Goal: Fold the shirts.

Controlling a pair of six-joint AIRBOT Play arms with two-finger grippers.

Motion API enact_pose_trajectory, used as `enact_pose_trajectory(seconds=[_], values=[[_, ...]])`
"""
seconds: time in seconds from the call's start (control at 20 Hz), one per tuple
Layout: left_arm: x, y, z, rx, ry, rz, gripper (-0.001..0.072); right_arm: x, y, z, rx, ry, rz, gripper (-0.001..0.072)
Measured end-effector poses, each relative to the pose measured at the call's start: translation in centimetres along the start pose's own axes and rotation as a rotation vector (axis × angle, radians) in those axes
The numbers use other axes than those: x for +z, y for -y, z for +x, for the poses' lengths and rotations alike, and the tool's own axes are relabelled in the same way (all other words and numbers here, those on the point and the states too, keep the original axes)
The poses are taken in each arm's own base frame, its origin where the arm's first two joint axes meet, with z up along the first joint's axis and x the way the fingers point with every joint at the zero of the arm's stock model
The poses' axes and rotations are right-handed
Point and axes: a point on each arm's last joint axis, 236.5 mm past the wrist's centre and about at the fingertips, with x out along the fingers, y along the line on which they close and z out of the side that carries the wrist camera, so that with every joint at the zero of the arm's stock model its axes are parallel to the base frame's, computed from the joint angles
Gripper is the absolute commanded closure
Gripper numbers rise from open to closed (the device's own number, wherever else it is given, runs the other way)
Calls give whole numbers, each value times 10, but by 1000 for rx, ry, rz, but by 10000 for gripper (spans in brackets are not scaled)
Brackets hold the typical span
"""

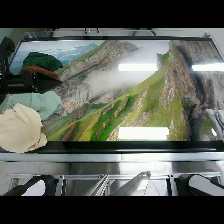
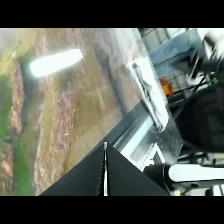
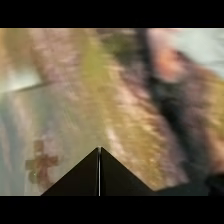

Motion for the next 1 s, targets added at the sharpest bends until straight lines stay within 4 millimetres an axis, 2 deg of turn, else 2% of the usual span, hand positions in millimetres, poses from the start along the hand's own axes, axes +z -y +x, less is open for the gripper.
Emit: enact_pose_trajectory(seconds=[0.05, 0.15, 0.25, 0.3, 0.4, 0.5, 0.6, 0.75, 1.0], values=[[-10, 1, -1, 19, -10, 5, 703, -11, -32, 5, 22, 4, -82, 699], [-33, 0, -1, 68, -16, 1, 683, -53, -89, 20, 77, -23, -242, 698], [-64, -2, 2, 101, -25, -21, 683, -117, -130, 40, 135, -103, -383, 699], [-81, -4, 4, 110, -28, -38, 683, -149, -142, 51, 158, -144, -443, 700], [-115, -8, 10, 121, -46, -83, 683, -208, -153, 70, 194, -217, -537, 700], [-142, -9, 14, 126, -53, -112, 683, -242, -155, 80, 210, -262, -587, 698], [-160, -9, 17, 128, -56, -128, 681, -257, -156, 84, 221, -278, -608, 699], [-178, -7, 19, 123, -65, -149, 680, -269, -158, 86, 235, -293, -617, 699], [-187, -1, 19, 128, -58, -141, 680, -274, -159, 87, 245, -301, -616, 698]])
